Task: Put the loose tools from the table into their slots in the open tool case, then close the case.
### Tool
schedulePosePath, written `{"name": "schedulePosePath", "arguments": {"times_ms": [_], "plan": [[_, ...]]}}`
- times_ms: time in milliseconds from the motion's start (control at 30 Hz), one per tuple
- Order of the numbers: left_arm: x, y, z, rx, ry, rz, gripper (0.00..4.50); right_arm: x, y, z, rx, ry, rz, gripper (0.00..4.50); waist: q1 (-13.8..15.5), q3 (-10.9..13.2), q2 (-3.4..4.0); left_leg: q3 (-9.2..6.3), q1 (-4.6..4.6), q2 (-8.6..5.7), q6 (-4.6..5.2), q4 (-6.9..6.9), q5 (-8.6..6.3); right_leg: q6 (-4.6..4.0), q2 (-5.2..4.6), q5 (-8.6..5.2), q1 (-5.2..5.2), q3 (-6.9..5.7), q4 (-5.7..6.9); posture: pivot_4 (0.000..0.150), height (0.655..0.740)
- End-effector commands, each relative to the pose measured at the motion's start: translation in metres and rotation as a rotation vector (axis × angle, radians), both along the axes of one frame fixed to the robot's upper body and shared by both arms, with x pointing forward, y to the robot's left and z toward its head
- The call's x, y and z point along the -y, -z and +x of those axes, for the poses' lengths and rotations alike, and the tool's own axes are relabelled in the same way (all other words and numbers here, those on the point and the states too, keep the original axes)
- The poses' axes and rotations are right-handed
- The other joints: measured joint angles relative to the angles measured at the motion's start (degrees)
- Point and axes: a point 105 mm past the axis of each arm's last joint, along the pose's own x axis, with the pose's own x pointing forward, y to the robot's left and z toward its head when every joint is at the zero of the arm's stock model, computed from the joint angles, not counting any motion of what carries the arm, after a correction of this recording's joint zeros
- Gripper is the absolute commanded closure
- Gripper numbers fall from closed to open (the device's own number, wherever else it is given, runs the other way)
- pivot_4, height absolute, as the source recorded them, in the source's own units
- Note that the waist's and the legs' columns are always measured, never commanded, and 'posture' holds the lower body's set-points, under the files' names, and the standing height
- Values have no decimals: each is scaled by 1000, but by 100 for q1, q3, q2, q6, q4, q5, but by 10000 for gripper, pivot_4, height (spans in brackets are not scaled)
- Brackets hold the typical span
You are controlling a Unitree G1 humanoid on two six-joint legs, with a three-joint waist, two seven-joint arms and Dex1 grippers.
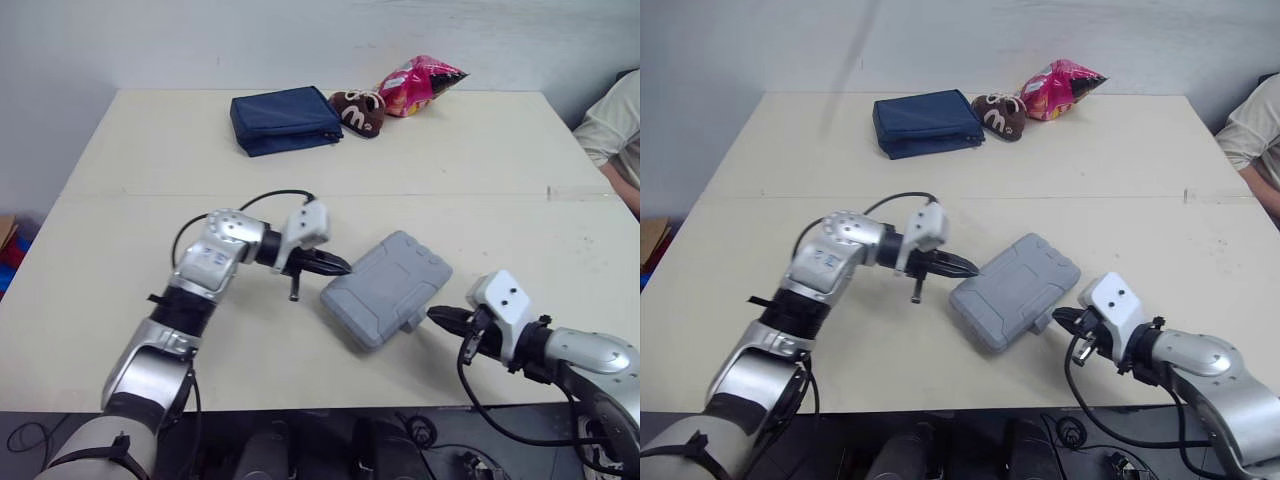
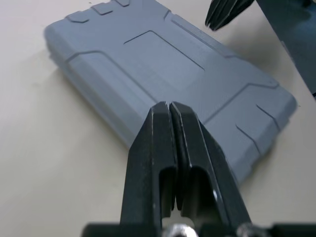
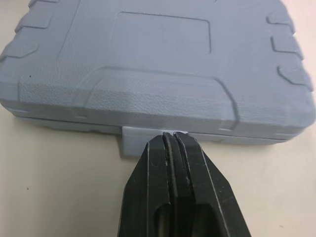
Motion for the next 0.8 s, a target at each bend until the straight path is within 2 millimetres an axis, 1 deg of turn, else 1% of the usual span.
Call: {"name": "schedulePosePath", "arguments": {"times_ms": [33,167,300,433,600,800], "plan": [[8,4,7,24,-17,50,44723,-3,1,4,4,13,-13,45000,-2,0,0,0,-2,0,0,0,0,0,1,0,-2,-4,0,1500,7338],[20,21,10,76,15,132,44723,-9,11,9,-7,22,-9,45000,-4,-3,-4,-1,2,0,2,0,1,0,-1,0,1,-9,1,1500,7338],[25,28,14,118,20,161,44723,-13,15,11,-5,24,-6,45000,-26,-7,-11,1,32,4,3,0,0,-1,-9,0,26,-2,-11,1500,7338],[30,33,13,150,49,181,44723,-17,17,15,-2,30,3,45000,-26,-8,-9,1,37,11,-1,-1,-1,-5,-31,-2,24,13,-16,1500,7338],[30,36,11,145,63,186,44723,-19,18,18,0,38,8,45000,-29,-8,-9,1,37,11,-2,-1,-1,-5,-31,-2,24,16,-14,1500,7338],[26,48,9,156,86,239,44723,-27,14,27,54,33,46,45000,-46,-13,-15,3,41,13,-3,-1,-1,-6,-29,-2,25,14,-13,1500,7338]]}}
